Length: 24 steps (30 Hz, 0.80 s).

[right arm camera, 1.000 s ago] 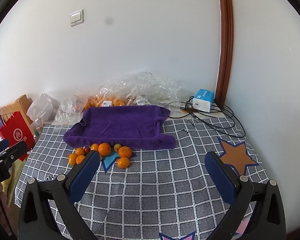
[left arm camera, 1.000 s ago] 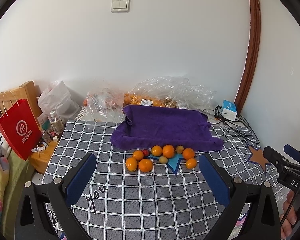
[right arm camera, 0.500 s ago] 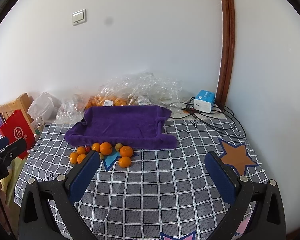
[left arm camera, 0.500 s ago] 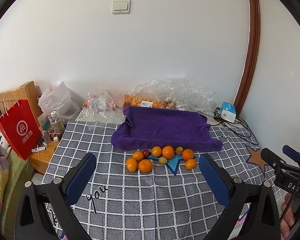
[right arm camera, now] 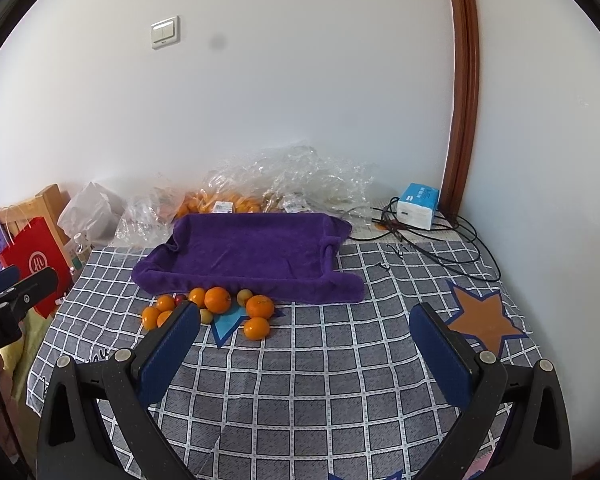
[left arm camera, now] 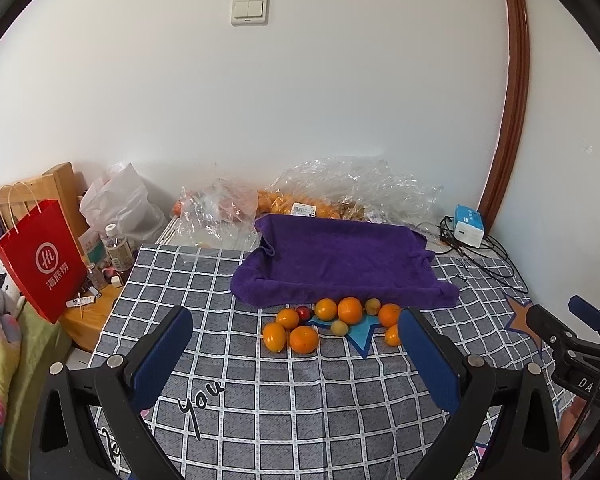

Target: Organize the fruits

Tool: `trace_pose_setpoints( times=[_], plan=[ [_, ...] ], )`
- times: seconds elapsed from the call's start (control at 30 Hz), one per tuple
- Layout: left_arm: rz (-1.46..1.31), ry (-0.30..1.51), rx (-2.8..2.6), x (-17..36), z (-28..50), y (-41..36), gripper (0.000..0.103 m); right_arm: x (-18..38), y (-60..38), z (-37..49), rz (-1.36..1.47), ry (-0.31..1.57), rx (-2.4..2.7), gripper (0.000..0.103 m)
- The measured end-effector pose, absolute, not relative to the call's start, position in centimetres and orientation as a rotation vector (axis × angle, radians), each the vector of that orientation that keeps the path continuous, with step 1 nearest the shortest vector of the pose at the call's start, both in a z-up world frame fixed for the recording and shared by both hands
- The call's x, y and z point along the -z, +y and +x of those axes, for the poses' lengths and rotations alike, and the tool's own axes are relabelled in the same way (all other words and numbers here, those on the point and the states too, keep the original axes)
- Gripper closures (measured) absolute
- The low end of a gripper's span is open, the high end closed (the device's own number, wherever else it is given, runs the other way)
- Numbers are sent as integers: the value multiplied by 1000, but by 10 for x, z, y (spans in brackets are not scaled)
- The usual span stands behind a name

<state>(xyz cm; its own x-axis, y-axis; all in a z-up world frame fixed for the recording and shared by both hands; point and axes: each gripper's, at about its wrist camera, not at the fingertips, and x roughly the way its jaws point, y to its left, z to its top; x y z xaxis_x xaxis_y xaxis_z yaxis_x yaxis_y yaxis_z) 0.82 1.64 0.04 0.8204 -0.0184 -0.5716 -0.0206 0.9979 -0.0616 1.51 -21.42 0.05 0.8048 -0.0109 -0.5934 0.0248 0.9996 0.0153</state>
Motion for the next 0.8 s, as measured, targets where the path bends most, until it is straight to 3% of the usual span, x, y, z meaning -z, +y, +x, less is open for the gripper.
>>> trace_pose_setpoints(
  times=[0.13,0.3,0.37,0.43,0.63,0.8],
  plan=[
    [-64,622,-4,17,20,21,1,18,-212,30,9,668,0,4],
    [-60,685,-27,46,39,31,10,52,-208,51,2,737,-39,12],
    [-70,723,-10,56,46,35,23,65,-208,58,13,771,-60,18],
    [-77,752,7,68,53,40,27,79,-206,67,21,792,-67,23],
    [-86,793,21,98,66,53,28,116,-193,89,8,830,-88,43],
    [-89,830,-1,116,81,66,28,138,-181,113,1,862,-127,45]
  ],
)
